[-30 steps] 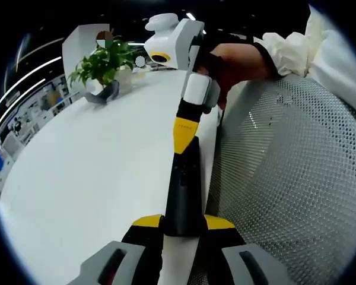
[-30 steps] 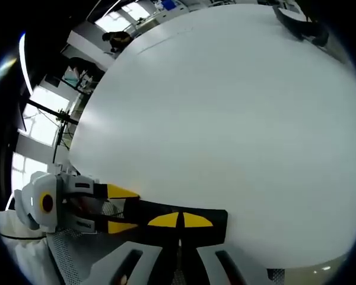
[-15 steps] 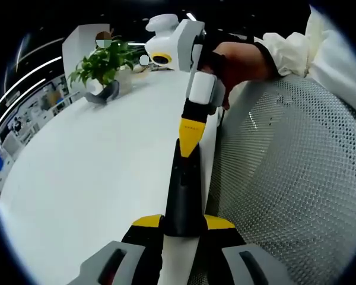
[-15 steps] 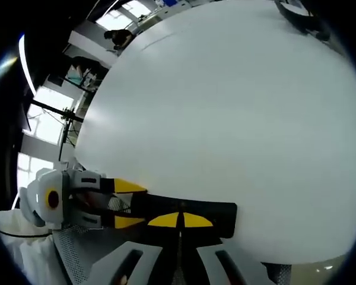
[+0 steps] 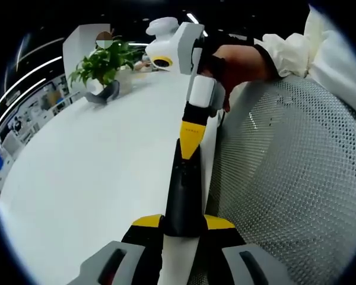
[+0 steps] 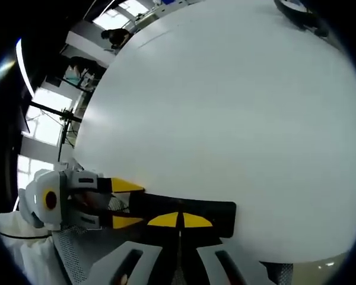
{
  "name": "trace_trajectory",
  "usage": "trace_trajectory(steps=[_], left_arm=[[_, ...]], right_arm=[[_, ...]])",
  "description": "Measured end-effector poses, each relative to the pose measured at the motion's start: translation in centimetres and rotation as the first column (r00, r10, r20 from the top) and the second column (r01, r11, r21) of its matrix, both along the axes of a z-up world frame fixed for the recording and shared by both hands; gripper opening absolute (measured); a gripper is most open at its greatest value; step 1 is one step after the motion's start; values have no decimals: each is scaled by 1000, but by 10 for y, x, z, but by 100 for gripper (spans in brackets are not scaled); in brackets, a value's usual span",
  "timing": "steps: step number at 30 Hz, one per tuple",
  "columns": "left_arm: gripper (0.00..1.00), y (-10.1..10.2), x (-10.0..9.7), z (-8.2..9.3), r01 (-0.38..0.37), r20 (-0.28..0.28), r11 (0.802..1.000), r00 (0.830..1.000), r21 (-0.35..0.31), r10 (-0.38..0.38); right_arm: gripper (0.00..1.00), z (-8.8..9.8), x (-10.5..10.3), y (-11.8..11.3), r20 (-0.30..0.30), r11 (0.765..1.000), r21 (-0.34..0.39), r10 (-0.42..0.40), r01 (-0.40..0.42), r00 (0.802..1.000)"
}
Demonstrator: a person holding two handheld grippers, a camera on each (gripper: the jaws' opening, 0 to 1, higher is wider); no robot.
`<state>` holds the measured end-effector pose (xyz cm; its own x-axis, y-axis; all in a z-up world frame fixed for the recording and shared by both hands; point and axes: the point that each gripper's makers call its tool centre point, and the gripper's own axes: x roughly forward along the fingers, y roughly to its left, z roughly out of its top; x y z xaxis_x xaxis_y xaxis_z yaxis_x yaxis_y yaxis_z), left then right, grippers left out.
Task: Press the specified remote control buttons in sequence, fully releasing each button before pressing the next.
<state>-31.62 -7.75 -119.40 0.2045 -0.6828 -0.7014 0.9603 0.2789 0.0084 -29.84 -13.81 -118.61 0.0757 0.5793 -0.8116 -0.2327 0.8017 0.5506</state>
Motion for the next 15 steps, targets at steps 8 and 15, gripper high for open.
trace_trajectory(steps=[8,15], left_arm=[[24,0,0,0,0,1,1000,1000,-1,0],[24,0,0,0,0,2,1000,1000,0,0]], right_arm=[[0,0,0,1,15,1000,-16,11,-11,1000],[0,2,-1,1,10,1000,-11,19,-19,1000]])
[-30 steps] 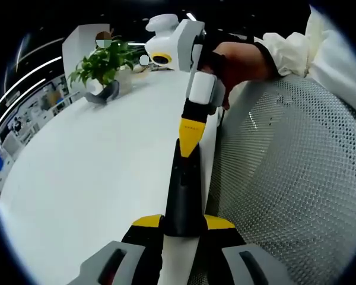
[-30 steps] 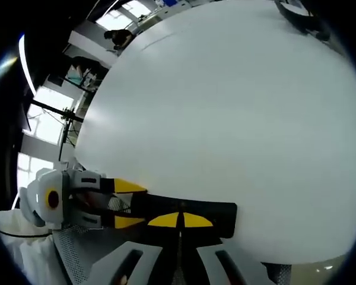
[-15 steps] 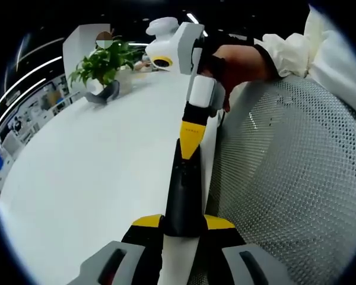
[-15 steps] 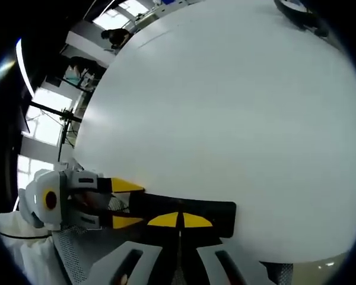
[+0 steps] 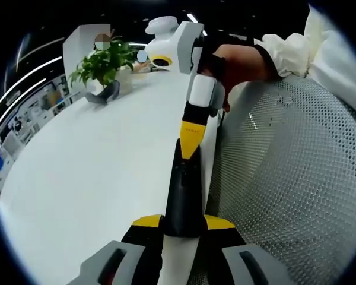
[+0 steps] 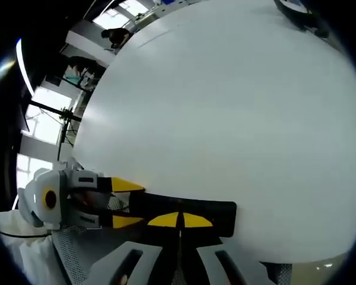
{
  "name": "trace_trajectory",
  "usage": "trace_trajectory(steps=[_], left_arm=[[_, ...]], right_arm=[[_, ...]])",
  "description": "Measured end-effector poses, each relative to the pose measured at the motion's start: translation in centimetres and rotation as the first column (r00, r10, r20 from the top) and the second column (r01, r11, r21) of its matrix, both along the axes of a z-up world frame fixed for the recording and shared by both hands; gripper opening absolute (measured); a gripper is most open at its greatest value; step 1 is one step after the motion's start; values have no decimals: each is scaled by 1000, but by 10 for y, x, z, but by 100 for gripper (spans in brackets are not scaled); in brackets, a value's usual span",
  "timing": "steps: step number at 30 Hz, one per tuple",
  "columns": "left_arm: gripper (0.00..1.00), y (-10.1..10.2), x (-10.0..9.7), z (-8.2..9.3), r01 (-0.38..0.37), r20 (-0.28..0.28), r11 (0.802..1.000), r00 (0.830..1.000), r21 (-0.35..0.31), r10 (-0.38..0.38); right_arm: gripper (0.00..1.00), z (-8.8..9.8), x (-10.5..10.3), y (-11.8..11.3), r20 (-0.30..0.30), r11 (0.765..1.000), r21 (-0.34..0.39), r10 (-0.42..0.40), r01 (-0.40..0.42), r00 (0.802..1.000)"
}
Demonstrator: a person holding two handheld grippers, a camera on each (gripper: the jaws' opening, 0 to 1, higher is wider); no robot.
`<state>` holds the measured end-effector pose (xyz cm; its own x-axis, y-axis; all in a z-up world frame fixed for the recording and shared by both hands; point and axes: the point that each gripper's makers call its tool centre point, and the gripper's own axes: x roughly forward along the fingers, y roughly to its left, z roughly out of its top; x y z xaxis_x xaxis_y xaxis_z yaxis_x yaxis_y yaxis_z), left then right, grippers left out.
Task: Press the specified remote control buttons in sequence, fully releasing each button before pressing the next.
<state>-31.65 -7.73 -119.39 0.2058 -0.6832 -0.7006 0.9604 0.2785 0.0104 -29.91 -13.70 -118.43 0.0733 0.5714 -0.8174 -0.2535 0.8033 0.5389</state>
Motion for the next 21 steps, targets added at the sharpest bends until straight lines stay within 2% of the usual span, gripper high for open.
trace_trajectory(steps=[21], left_arm=[[25,0,0,0,1,1,1000,1000,-2,-1]], right_arm=[[0,-3,-3,-13,-32,998,-55,-30,28,999]])
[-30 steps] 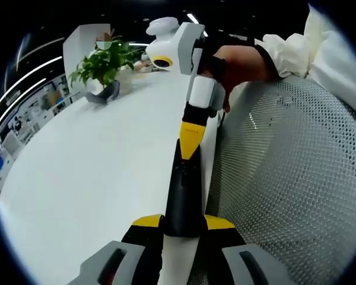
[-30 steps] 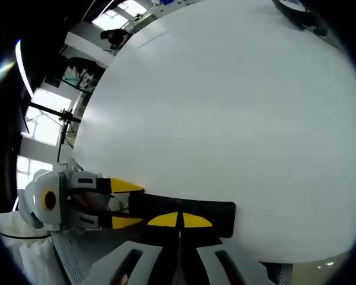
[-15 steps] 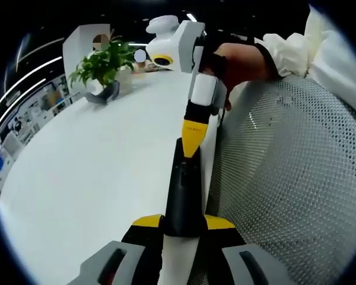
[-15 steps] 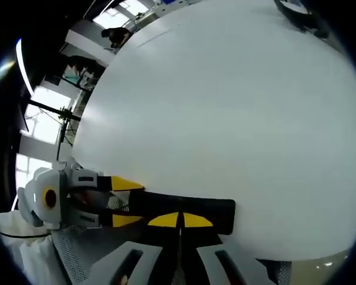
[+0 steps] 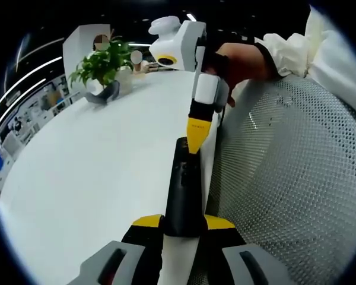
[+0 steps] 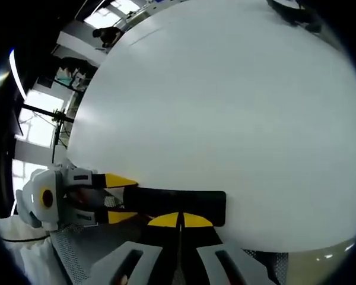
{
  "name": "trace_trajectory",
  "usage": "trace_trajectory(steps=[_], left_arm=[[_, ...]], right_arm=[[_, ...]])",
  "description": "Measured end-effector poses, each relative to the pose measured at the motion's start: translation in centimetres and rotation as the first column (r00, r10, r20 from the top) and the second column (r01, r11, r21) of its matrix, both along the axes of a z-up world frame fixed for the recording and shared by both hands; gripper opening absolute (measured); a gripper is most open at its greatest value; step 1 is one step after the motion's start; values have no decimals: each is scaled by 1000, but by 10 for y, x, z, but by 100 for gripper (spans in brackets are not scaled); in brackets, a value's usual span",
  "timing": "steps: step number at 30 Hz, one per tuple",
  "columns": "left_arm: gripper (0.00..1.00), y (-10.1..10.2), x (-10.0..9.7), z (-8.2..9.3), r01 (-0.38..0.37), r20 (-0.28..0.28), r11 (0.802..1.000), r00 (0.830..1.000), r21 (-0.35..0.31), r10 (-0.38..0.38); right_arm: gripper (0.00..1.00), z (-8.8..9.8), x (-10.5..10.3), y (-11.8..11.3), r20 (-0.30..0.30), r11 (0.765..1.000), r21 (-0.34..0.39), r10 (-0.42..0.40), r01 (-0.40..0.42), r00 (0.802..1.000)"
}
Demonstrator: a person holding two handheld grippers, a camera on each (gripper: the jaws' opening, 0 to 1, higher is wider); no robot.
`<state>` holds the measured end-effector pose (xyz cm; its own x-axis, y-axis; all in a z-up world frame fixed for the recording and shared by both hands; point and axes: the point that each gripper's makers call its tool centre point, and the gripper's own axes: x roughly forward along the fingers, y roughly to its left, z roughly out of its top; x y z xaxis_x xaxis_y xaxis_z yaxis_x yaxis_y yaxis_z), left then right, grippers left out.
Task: Press the specified remote control buttons in sequence, fully releasing each button before pressing the next.
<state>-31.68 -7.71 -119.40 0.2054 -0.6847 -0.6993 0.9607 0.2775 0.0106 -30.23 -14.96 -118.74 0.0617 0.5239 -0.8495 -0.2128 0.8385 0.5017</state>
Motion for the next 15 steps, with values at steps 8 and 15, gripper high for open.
trace_trajectory(steps=[8,15], left_arm=[[25,0,0,0,-1,-1,1000,1000,-4,1],[25,0,0,0,-2,-1,1000,1000,-6,2]], right_arm=[[0,-2,-1,-1,9,999,-25,25,-25,1000],[0,-1,-2,-1,2,1000,-17,18,-18,1000]])
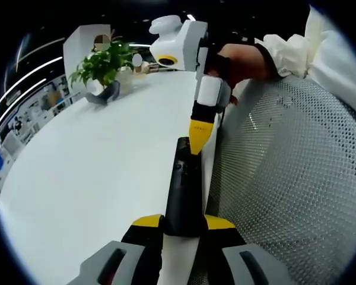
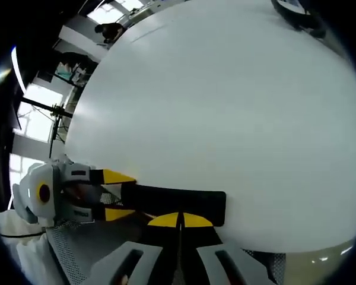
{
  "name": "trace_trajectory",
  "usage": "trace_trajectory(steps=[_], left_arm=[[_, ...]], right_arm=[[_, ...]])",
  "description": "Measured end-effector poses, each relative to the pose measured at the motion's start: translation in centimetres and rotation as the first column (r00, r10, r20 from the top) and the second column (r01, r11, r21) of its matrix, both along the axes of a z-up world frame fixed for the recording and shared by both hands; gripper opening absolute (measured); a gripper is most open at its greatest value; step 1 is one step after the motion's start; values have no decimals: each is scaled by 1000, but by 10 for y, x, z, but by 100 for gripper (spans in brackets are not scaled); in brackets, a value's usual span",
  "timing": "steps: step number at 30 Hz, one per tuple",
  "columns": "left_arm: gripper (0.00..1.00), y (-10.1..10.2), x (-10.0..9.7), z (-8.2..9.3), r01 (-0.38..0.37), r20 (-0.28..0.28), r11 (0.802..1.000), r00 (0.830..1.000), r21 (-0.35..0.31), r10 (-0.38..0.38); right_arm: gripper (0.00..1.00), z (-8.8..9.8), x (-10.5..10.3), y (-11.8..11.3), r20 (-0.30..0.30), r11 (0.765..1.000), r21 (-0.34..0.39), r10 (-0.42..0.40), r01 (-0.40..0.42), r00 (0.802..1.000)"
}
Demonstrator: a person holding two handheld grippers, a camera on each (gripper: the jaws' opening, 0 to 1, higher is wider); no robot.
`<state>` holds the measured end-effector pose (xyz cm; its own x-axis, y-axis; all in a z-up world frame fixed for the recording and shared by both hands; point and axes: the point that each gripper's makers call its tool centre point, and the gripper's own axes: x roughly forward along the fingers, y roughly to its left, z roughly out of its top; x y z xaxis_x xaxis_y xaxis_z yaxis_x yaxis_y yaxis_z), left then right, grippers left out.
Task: Press the specified remote control buttons in sequence, fully releasing each button before pressing the next.
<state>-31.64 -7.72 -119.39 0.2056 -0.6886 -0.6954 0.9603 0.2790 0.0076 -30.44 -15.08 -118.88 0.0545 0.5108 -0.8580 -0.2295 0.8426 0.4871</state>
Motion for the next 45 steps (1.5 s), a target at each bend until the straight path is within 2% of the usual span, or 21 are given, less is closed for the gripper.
trace_trajectory(steps=[17,30,34,36,38,45], left_arm=[[25,0,0,0,-5,-2,1000,1000,-6,5],[25,0,1,0,-1,2,1000,1000,-2,1],[25,-1,0,0,0,3,1000,1000,-1,0],[25,-1,1,0,0,3,1000,1000,-1,0],[25,-1,0,0,1,3,1000,1000,0,-1],[25,-1,1,0,2,4,1000,1000,1,-2]], right_arm=[[0,-2,0,0,-14,1000,5,3,-3,1000],[0,-1,-1,0,-1,1000,-17,24,-24,1000],[0,0,-1,-1,-28,1000,7,-13,13,1000],[0,7,5,2,-8,998,49,-46,46,999],[0,10,8,2,12,996,60,-61,60,998],[0,9,7,4,9,997,51,-56,55,998]])
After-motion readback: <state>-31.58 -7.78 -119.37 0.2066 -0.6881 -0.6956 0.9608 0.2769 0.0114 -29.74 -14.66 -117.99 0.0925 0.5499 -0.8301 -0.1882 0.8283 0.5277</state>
